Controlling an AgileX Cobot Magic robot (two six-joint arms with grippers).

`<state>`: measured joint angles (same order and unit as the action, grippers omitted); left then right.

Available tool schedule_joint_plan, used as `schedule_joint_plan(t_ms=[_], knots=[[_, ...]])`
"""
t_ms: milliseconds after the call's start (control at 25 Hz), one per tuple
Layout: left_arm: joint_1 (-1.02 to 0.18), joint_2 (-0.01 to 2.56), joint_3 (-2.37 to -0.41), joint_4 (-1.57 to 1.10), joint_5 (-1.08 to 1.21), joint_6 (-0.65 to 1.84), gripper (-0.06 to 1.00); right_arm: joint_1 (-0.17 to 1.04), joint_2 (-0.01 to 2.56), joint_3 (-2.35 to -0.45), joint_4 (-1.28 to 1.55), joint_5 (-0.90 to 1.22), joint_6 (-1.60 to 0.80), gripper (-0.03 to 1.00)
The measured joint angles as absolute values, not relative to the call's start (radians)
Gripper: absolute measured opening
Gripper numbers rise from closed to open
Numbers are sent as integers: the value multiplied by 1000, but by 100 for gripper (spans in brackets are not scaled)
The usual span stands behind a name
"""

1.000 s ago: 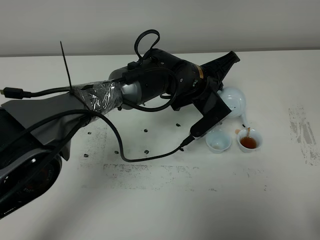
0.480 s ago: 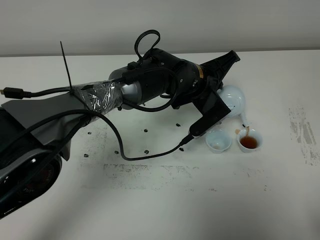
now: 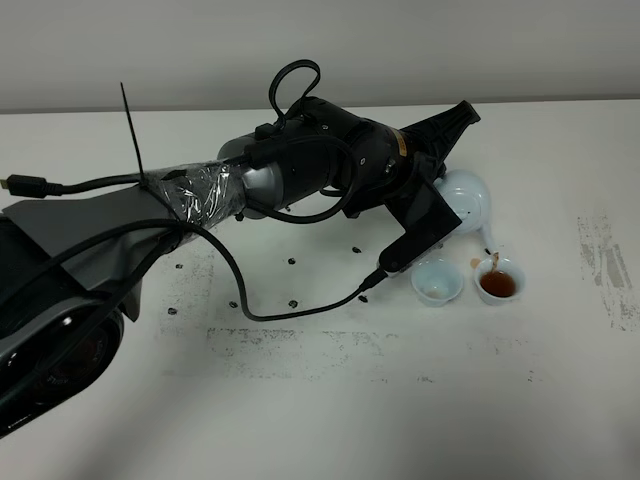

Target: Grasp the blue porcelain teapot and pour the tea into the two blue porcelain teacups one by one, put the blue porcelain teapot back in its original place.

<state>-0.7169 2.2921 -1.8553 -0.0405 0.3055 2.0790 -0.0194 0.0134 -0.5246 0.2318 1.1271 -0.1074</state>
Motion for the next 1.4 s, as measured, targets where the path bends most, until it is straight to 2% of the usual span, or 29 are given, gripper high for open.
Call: schedule_joint_plan(t_ms=[1400], knots=[[-717, 2292, -1855, -37, 290, 2079, 4, -19, 13, -525, 232, 1127, -107, 30]])
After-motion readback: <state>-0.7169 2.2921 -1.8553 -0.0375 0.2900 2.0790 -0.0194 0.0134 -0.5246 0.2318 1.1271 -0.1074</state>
